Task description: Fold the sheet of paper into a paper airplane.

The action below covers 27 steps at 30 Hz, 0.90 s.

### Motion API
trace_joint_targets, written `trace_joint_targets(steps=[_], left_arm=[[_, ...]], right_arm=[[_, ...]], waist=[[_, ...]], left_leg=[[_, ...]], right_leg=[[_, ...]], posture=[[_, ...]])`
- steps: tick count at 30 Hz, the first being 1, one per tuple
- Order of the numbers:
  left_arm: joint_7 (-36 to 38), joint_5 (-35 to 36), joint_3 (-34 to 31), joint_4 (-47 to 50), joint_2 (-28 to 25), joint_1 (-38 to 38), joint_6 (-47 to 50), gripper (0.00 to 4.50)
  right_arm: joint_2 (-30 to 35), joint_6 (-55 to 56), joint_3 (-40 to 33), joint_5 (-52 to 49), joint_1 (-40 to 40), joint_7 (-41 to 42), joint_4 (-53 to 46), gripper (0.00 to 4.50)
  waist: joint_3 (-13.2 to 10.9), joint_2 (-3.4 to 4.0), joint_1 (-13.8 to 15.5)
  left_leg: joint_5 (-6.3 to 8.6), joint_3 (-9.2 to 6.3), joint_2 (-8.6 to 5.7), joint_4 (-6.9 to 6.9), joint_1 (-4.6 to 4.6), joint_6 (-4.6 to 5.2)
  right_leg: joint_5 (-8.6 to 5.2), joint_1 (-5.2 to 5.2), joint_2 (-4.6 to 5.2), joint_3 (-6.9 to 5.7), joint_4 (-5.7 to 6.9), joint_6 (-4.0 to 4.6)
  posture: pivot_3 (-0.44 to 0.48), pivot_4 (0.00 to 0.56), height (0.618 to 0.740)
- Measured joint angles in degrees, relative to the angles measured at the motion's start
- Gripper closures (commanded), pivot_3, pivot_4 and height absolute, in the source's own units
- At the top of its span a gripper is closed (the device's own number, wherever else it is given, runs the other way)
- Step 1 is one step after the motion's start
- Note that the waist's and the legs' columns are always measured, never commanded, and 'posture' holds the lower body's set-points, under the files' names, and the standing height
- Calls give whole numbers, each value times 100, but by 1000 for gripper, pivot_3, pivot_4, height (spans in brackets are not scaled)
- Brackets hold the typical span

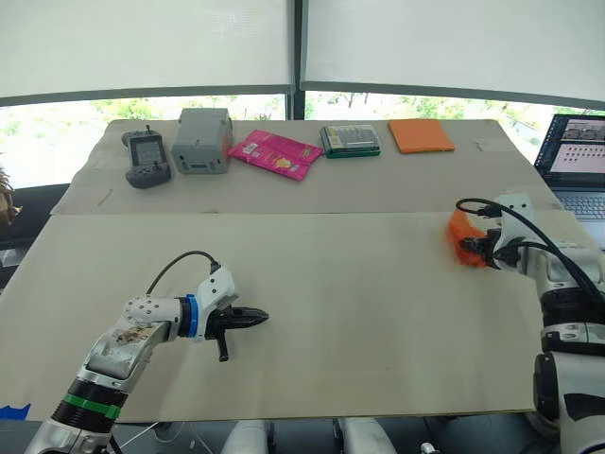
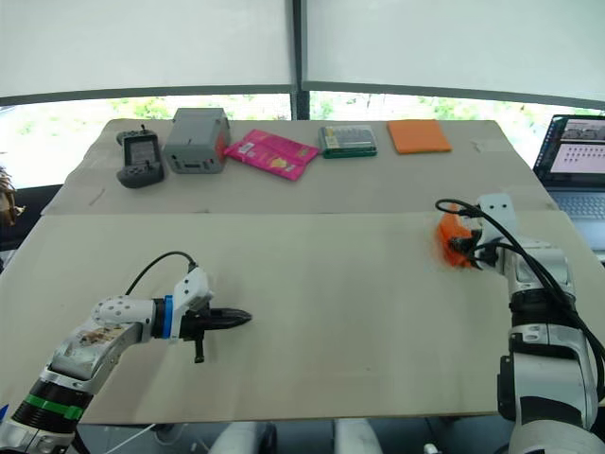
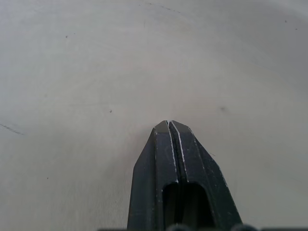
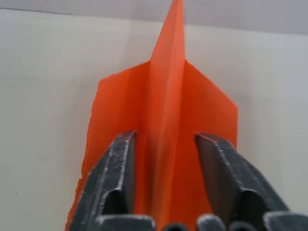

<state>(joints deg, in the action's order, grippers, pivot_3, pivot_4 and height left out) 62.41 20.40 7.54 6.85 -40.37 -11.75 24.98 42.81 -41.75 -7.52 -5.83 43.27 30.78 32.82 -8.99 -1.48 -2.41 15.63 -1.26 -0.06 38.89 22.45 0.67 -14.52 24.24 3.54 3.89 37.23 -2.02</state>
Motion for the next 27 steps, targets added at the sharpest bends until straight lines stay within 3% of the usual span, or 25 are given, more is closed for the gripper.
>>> trace_joint_targets(steps=[3,10,16,24,27], left_arm=[[-3,114,-142,4,1,-35,94,4500],[-105,564,-621,132,31,-154,391,4500],[-707,538,-1048,416,76,320,319,4500],[-1688,66,-1391,901,489,1529,-248,4500],[-1897,-14,-1392,913,665,1737,-390,4500]], right_arm=[[259,-9,-2,-23,38,233,-717,112],[100,80,-5,-951,-445,1418,-2741,50],[-308,216,366,-1868,-2393,2158,-4895,50],[-1213,1162,355,-1828,-3664,1650,-5063,50],[-1215,1559,344,-1665,-3962,1606,-4818,50]], waist=[[-6,9,-1],[-6,9,-3],[-6,9,115],[-6,9,158],[-6,9,180]], left_leg=[[0,0,2,0,0,0],[2,-8,12,-1,-1,2],[2,-13,3,8,12,3],[0,-6,-3,10,-7,0],[-2,-4,-5,12,-8,-2]], right_leg=[[0,2,-2,0,1,0],[0,-2,-9,-5,0,-1],[5,-1,9,-9,-5,-10],[14,-10,19,-6,-6,-22],[15,-15,22,-6,-6,-21]], posture=[[0,150,740],[0,150,740],[0,150,740],[0,150,740],[0,150,740]])
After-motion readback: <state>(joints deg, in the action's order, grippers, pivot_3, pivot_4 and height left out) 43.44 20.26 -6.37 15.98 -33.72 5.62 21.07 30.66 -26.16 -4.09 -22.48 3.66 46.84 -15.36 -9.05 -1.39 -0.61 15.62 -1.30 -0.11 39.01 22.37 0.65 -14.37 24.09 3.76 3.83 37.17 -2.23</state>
